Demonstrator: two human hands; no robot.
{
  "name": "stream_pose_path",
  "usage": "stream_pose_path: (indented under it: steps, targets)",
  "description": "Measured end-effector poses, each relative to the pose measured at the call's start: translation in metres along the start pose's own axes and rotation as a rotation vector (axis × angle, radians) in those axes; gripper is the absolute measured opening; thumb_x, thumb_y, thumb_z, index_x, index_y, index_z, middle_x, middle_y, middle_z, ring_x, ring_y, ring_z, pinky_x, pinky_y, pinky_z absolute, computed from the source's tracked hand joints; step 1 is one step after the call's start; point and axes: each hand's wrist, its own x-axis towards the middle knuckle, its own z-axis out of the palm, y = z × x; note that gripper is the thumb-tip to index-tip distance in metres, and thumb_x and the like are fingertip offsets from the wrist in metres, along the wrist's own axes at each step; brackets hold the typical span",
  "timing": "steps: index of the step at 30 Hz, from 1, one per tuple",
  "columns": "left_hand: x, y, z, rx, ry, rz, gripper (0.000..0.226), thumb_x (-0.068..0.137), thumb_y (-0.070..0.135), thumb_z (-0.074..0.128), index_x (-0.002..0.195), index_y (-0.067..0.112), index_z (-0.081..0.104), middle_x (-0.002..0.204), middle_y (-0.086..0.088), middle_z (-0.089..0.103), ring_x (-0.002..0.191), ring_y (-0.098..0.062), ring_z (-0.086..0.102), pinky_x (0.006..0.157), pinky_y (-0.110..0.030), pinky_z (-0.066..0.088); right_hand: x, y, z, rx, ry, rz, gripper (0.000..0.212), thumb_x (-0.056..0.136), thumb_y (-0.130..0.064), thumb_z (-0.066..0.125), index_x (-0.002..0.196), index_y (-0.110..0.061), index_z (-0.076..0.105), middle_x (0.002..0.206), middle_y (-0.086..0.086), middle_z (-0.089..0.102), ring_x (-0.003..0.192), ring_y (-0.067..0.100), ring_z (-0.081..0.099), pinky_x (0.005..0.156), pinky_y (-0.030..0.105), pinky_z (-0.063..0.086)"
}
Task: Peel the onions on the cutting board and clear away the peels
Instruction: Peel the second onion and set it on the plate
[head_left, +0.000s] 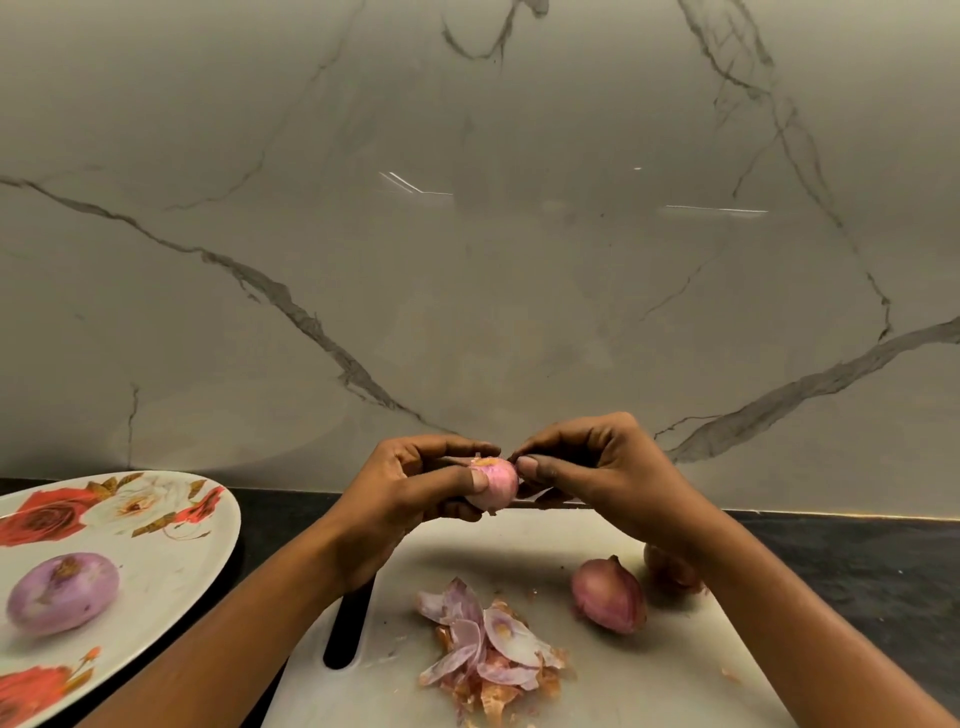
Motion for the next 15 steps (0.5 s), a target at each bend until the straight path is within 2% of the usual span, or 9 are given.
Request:
stream_pose_path:
  steps: [5,7,10,13,15]
  targets:
    - [-0.002,0.004,0.0,-0.105,0.006,-0.04,0.034,0.088,0.025,0.071,0.117,0.01,0.08,0.115,-0.021,0.075,0.093,-0.029,0.073,0.08,-0.031,0.063,-0.001,-0.001,-0.004,0.052,-0.019,0.051,0.014,0.093,-0.002,0.076,0.106,-0.004,0.081,0.093,0.015,0.081,0.087,0.031,0.081,0.08,0.039,0.067]
    - [-0.002,0.005,0.001,-0.101,0.01,-0.05,0.031,0.093,0.028,0.074,0.115,0.007,0.08,0.111,-0.023,0.075,0.089,-0.027,0.072,0.077,-0.029,0.063,-0.002,-0.001,-0.003,0.048,-0.056,0.024,0.024,0.092,-0.002,0.078,0.116,-0.006,0.079,0.102,0.012,0.082,0.093,0.029,0.08,0.082,0.04,0.066]
    - [-0.003,0.005,0.002,-0.064,0.019,-0.081,0.035,0.095,0.031,0.067,0.112,0.004,0.079,0.104,-0.025,0.075,0.082,-0.028,0.071,0.072,-0.028,0.062,-0.004,-0.003,0.001,0.036,-0.097,0.009,0.044,0.089,-0.009,0.083,0.131,-0.016,0.073,0.117,0.002,0.08,0.1,0.022,0.079,0.085,0.038,0.064]
    - [-0.003,0.007,0.003,-0.047,0.019,-0.115,0.041,0.096,0.035,0.064,0.112,0.0,0.078,0.101,-0.028,0.075,0.077,-0.028,0.071,0.069,-0.028,0.062,-0.004,-0.005,0.007,0.043,-0.078,0.011,0.041,0.084,-0.017,0.084,0.124,-0.021,0.077,0.11,0.001,0.082,0.091,0.017,0.079,0.082,0.034,0.064]
    - [-0.004,0.008,0.004,-0.031,0.011,-0.137,0.044,0.099,0.038,0.061,0.113,0.0,0.077,0.1,-0.029,0.076,0.077,-0.029,0.071,0.068,-0.028,0.062,-0.004,-0.004,0.007,0.066,-0.066,0.025,0.038,0.083,-0.02,0.082,0.121,-0.017,0.079,0.105,0.006,0.083,0.09,0.022,0.079,0.083,0.037,0.065]
